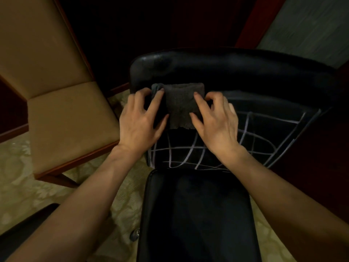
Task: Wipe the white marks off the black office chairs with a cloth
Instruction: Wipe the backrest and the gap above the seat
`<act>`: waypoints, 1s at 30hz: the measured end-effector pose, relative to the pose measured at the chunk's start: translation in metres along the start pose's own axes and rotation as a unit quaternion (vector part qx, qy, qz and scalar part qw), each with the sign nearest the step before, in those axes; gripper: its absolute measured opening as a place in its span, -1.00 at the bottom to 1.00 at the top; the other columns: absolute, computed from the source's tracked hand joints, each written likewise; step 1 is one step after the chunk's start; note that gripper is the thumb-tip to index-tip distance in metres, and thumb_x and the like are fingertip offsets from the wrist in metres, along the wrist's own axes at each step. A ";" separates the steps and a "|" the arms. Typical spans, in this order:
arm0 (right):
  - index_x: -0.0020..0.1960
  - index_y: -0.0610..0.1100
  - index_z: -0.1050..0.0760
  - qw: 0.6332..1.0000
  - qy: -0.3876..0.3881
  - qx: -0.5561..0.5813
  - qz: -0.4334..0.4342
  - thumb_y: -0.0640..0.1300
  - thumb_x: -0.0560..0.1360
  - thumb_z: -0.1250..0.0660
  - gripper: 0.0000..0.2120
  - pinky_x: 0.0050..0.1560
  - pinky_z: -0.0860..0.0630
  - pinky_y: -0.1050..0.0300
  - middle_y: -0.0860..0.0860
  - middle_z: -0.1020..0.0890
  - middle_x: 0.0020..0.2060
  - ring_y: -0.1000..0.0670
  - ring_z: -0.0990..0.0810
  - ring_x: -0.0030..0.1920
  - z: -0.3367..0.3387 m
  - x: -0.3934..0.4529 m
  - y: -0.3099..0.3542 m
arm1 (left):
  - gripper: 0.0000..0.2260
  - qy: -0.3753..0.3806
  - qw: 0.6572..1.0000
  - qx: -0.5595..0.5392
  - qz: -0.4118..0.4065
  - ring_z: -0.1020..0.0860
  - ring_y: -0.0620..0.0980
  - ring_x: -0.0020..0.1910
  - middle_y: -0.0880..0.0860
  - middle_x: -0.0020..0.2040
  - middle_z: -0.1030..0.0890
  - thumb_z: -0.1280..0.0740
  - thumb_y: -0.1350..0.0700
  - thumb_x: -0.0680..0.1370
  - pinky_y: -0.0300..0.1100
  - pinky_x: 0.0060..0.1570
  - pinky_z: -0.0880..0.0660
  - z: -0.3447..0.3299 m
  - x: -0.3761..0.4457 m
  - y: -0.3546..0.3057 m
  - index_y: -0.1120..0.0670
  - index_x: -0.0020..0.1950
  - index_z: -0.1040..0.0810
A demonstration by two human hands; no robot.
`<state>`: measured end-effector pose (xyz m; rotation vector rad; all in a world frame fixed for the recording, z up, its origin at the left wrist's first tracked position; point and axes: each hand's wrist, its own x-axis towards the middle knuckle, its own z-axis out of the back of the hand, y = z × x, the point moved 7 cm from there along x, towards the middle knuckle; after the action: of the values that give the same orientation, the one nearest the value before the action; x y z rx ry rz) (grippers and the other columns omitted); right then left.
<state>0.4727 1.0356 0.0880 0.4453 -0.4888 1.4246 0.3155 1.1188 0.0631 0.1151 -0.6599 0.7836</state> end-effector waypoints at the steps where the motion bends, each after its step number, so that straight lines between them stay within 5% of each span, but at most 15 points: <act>1: 0.37 -0.20 -0.46 1.000 0.006 -0.004 0.005 -0.09 0.48 -0.46 -0.49 -0.14 -0.52 -0.07 -0.24 -0.54 0.11 -0.18 -0.57 -0.03 -0.001 0.004 0.002 | -0.51 0.004 1.000 0.016 0.005 -0.47 0.25 0.09 0.30 0.23 -0.49 -0.34 -0.06 0.58 0.07 -0.13 -0.53 0.000 -0.001 0.000 0.17 0.44 -0.44; 6: 0.32 -0.25 -0.48 1.000 0.008 -0.012 0.011 -0.16 0.42 -0.50 -0.49 -0.18 -0.52 -0.06 -0.26 -0.54 0.04 -0.19 -0.59 -0.10 -0.007 0.017 0.005 | -0.44 0.038 0.995 0.088 0.016 -0.47 0.25 0.02 0.26 0.15 -0.50 -0.31 -0.14 0.55 0.06 -0.14 -0.44 -0.006 -0.002 -0.001 0.05 0.50 -0.37; 15: 0.16 -0.23 -0.57 0.998 -0.032 0.047 0.008 -0.26 0.51 -0.39 -0.77 -0.24 -0.53 -0.04 -0.21 -0.55 -0.06 -0.14 -0.56 -0.17 -0.008 0.011 0.005 | -0.72 -0.032 0.999 0.001 0.031 -0.55 0.17 -0.09 0.18 -0.01 -0.56 -0.36 0.09 0.52 -0.09 -0.43 -0.44 0.001 0.008 0.002 0.09 0.21 -0.59; 20: 0.12 -0.24 -0.58 0.998 -0.017 0.053 0.014 -0.28 0.49 -0.39 -0.79 -0.23 -0.50 -0.01 -0.19 -0.55 -0.07 -0.12 -0.56 -0.19 -0.021 -0.011 0.012 | -0.80 -0.048 0.999 -0.007 0.020 -0.53 0.14 -0.16 0.15 -0.08 -0.56 -0.39 0.14 0.50 -0.09 -0.39 -0.41 -0.008 -0.021 0.004 0.13 0.11 -0.61; 25: 0.09 -0.23 -0.57 0.995 0.051 0.083 -0.023 -0.25 0.49 -0.40 -0.82 -0.36 -0.55 0.01 -0.18 -0.54 -0.09 -0.12 -0.55 -0.35 -0.037 -0.035 0.017 | -0.75 0.024 0.997 -0.043 0.054 -0.56 0.11 -0.19 0.10 -0.06 -0.56 -0.39 0.10 0.50 -0.02 -0.36 -0.50 -0.019 -0.049 0.003 0.11 0.15 -0.60; 30: 0.23 -0.22 -0.55 0.992 -0.025 0.122 -0.022 -0.24 0.53 -0.32 -0.73 -0.40 -0.45 0.17 -0.20 -0.51 -0.06 -0.04 -0.49 -0.34 -0.004 0.002 0.018 | -0.73 -0.052 0.994 -0.067 0.072 -0.59 0.12 -0.12 0.12 0.01 -0.60 -0.38 0.13 0.51 -0.03 -0.26 -0.52 0.014 -0.013 0.001 0.12 0.20 -0.61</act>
<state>0.4547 1.0412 0.0858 0.6845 -0.3435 1.4384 0.3004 1.1069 0.0663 -0.0141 -0.8249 0.8726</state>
